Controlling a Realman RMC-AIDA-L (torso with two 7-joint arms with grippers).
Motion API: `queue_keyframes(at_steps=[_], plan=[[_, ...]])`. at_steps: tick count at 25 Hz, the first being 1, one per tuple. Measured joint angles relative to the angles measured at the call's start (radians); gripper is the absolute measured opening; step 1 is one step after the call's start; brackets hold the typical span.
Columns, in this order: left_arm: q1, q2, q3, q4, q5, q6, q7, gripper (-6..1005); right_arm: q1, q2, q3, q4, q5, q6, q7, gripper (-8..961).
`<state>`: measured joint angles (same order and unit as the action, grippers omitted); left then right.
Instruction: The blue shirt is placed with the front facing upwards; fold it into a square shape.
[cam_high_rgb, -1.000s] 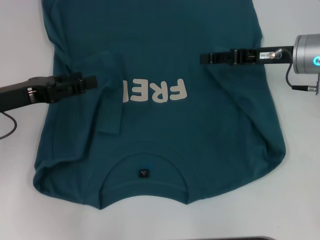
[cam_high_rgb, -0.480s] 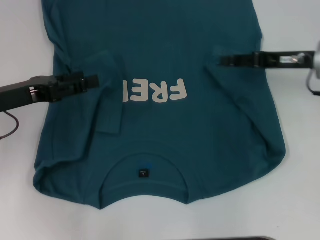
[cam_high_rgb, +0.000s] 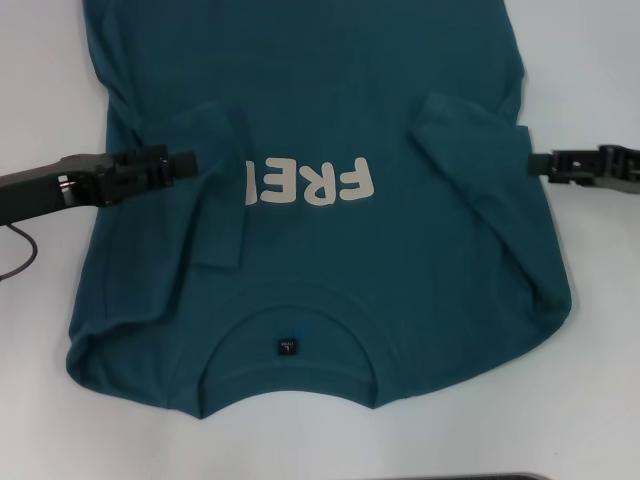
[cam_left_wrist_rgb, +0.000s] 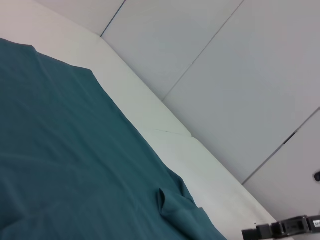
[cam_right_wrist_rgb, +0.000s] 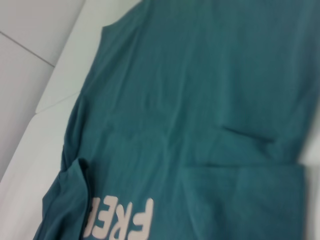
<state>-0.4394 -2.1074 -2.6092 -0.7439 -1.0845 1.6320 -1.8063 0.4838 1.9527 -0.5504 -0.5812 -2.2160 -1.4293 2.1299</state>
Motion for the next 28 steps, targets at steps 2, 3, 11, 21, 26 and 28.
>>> queue_keyframes(at_steps=[2,3,11,21,26,28], plan=[[-0.001,0.0,0.0,0.0,0.0,0.003,0.0,737,-0.015,-0.005,-0.003,-0.009,-0.005,-0.014,0.019,602],[-0.002,0.0,0.0,0.0,0.0,0.004,0.0,737,-0.02,-0.008,-0.003,-0.012,-0.011,-0.021,0.03,601],[-0.004,-0.002,0.0,0.0,0.0,0.006,0.001,737,-0.016,-0.013,-0.008,-0.043,-0.121,-0.043,0.119,598],[-0.004,-0.004,0.001,0.0,0.0,0.006,0.001,737,0.026,0.014,-0.02,-0.066,-0.162,-0.033,0.15,597],[-0.003,-0.004,0.002,0.0,0.0,0.006,0.001,737,0.028,0.017,-0.022,-0.063,-0.163,-0.026,0.153,597],[-0.002,-0.004,0.002,0.0,0.0,0.006,0.001,737,0.028,0.017,-0.023,-0.059,-0.163,-0.021,0.153,597]])
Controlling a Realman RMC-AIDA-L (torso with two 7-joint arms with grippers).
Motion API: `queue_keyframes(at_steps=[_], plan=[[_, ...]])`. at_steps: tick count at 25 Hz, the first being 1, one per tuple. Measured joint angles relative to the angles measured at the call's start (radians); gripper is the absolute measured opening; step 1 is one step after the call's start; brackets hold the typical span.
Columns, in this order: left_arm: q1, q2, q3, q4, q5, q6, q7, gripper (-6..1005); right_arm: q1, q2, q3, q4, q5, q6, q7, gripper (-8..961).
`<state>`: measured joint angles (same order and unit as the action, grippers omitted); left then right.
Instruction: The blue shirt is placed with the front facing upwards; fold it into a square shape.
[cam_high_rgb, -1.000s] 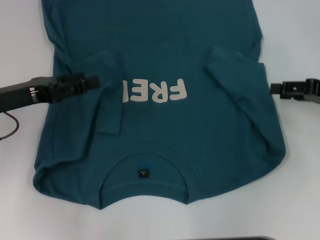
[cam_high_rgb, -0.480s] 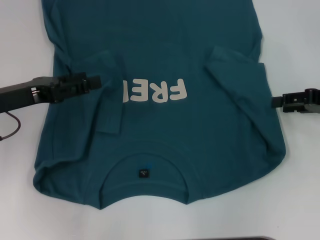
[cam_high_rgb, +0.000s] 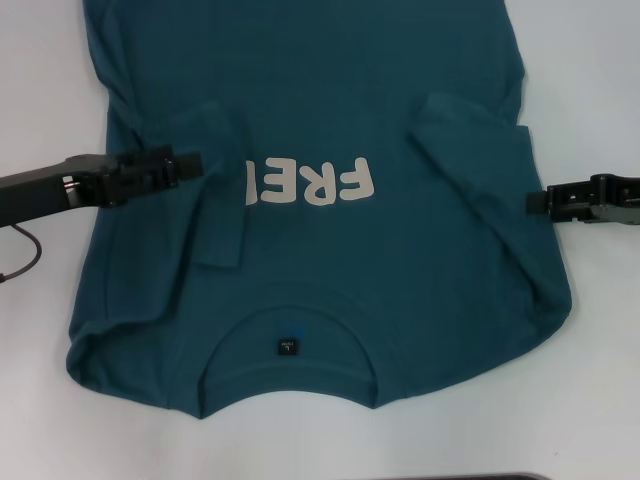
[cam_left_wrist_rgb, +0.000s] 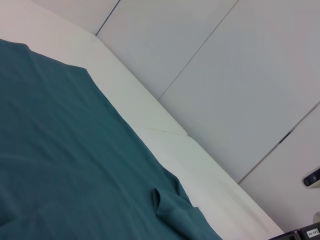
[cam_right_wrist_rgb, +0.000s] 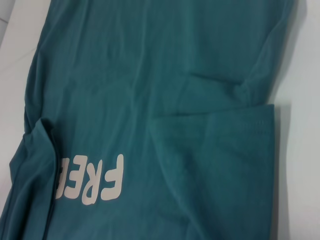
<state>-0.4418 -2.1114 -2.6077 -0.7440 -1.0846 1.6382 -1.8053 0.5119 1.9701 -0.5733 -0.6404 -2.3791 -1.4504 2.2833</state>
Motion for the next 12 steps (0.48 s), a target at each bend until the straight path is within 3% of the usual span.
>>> queue_keyframes(at_steps=[12], plan=[[-0.001,0.002,0.009,0.0,0.0,-0.003,0.0,737,-0.003,0.018,0.004,-0.002,-0.016,0.019,0.011,596]])
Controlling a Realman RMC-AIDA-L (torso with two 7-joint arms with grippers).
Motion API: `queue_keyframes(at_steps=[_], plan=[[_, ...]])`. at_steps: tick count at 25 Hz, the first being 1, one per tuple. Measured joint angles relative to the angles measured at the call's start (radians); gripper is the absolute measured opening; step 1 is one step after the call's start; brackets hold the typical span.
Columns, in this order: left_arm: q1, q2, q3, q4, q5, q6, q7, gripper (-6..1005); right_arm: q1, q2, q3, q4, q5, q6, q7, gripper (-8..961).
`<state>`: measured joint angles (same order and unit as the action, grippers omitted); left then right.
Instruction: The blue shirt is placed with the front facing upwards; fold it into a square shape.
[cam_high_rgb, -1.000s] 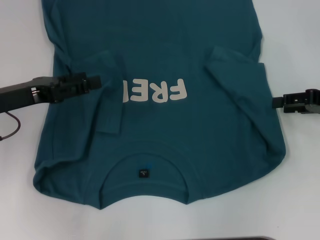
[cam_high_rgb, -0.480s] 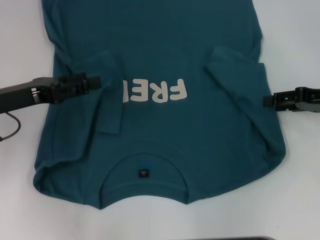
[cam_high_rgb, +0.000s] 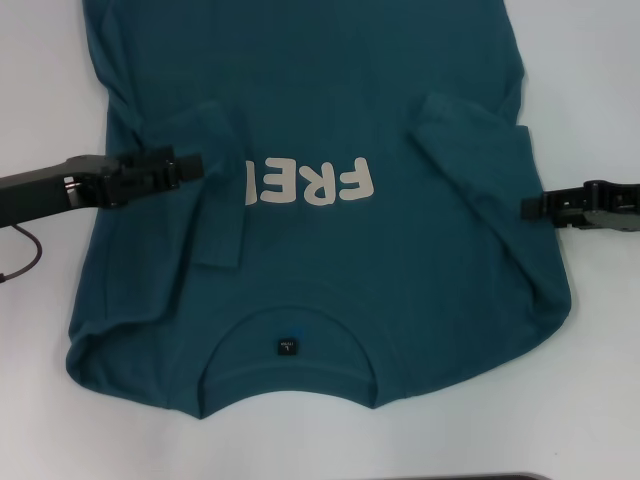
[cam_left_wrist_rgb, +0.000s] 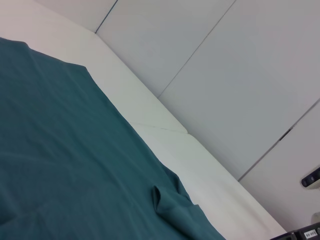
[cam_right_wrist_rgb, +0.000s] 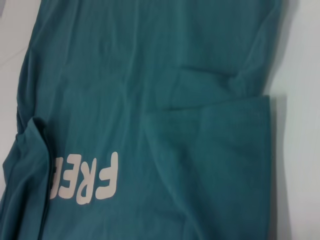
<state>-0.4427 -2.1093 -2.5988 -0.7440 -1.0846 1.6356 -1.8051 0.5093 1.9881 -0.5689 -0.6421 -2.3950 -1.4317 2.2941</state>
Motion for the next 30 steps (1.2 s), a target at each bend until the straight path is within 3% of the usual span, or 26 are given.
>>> queue_keyframes(at_steps=[7,18,23,30], plan=[[-0.001,0.0,0.0,0.0,0.0,-0.004,0.001,736,0.003,0.006,0.004,-0.005,0.008,0.004,-0.003,585],[-0.001,0.0,0.0,0.0,-0.003,-0.005,0.001,737,-0.004,0.008,0.012,0.001,0.051,0.007,-0.038,124],[-0.002,0.002,0.0,0.0,-0.007,-0.005,0.001,737,0.007,0.017,0.011,-0.003,0.052,0.001,-0.049,-1],[-0.003,0.001,0.0,0.0,-0.007,-0.007,0.001,734,0.039,0.034,0.001,0.005,0.054,-0.015,-0.075,2]])
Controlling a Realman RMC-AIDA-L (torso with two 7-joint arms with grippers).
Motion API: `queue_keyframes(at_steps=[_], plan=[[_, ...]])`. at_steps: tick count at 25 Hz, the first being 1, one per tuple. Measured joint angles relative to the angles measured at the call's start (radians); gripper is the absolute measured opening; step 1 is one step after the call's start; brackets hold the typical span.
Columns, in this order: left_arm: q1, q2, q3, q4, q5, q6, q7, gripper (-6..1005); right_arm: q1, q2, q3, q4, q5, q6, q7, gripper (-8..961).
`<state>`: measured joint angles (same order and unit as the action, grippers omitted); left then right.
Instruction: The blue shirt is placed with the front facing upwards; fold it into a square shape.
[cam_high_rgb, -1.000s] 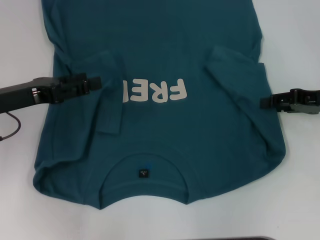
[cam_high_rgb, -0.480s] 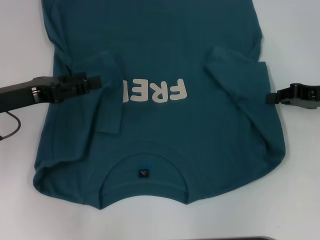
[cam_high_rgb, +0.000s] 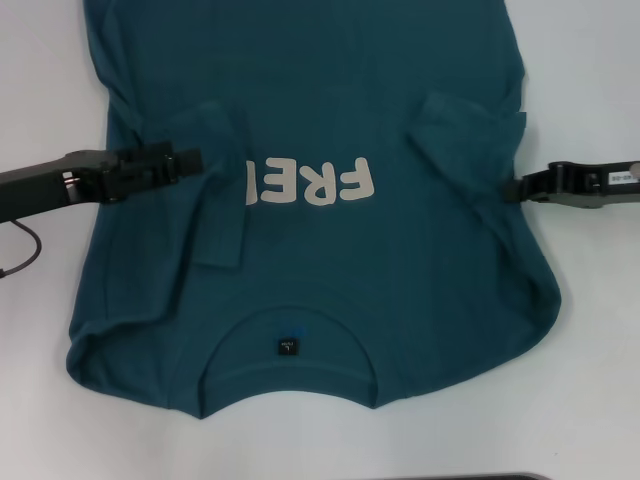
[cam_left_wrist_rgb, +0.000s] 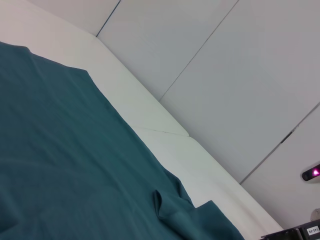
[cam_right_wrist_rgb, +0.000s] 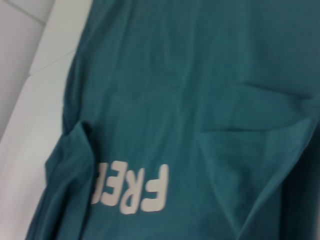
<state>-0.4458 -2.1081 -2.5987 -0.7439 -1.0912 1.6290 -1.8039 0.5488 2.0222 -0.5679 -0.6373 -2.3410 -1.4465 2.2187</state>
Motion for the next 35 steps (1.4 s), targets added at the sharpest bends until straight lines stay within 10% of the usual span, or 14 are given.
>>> queue_keyframes(at_steps=[18,35], plan=[[-0.001,-0.002,0.0,0.0,0.001,0.0,0.0,735,0.034,0.036,-0.078,0.002,0.0,-0.077,-0.043,11],[-0.002,-0.004,-0.006,0.0,0.0,0.002,0.0,739,0.002,0.001,-0.067,-0.008,0.149,-0.129,-0.1,543]])
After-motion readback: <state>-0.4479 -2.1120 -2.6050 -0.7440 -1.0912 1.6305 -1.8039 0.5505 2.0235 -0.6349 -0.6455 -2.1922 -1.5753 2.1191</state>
